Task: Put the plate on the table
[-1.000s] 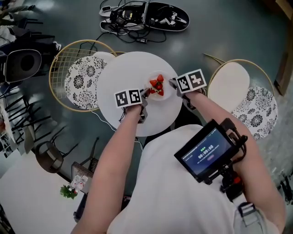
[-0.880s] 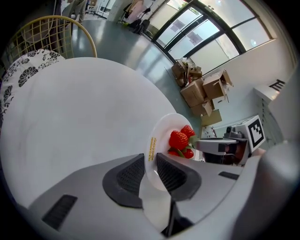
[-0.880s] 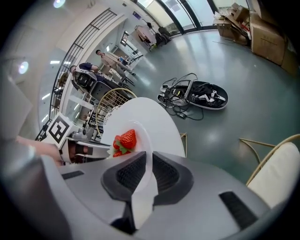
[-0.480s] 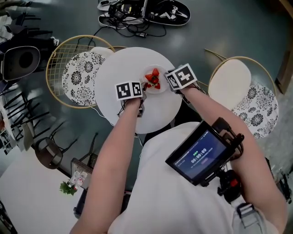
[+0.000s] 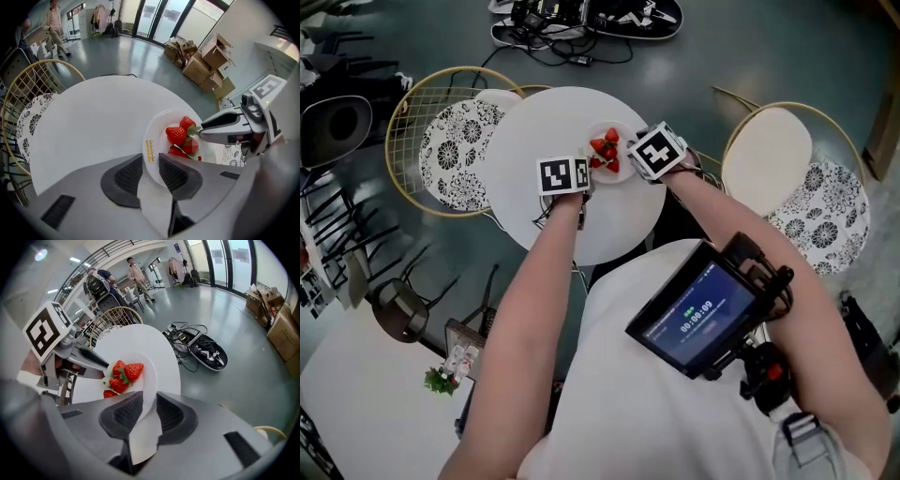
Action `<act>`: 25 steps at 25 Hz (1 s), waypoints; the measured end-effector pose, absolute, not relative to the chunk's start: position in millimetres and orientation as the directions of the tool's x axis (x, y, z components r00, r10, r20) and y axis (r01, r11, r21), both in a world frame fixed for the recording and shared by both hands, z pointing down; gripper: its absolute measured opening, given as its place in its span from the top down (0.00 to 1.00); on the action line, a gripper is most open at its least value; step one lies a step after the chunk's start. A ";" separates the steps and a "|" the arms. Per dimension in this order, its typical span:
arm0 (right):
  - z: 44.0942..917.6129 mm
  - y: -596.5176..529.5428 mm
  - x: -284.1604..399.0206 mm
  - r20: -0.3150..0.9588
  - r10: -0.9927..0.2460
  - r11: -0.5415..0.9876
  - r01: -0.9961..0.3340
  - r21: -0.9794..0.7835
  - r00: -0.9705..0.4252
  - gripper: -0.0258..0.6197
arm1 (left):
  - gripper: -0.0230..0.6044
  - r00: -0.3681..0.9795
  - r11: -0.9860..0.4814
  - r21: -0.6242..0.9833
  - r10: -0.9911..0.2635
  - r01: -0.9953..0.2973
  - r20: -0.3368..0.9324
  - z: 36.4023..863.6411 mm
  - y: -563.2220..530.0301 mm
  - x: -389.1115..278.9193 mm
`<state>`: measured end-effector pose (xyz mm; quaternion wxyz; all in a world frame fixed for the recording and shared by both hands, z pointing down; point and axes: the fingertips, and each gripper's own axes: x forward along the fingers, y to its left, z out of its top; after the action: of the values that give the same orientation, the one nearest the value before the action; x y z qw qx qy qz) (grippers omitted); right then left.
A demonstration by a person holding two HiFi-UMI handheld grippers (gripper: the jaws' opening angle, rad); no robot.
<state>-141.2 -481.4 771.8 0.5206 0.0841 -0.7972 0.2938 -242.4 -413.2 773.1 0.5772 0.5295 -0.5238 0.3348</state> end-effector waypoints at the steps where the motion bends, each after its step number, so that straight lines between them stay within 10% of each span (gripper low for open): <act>1: 771.5 -481.6 -140.7 0.878 0.170 0.815 -0.438 -0.380 -0.448 0.86 | 0.81 0.225 0.215 0.258 -0.169 -0.942 0.960 772.9 -412.0 -242.3; 25: 721.3 -508.2 -122.6 0.762 0.025 0.698 -0.534 -0.477 -0.647 0.86 | 0.80 0.181 0.182 0.291 -0.458 -0.939 0.871 702.8 -365.1 -230.1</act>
<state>-122.6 -508.2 721.3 0.3914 0.1523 -0.8343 0.3572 -230.1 -365.1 702.8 0.4914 0.5907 -0.5912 0.2452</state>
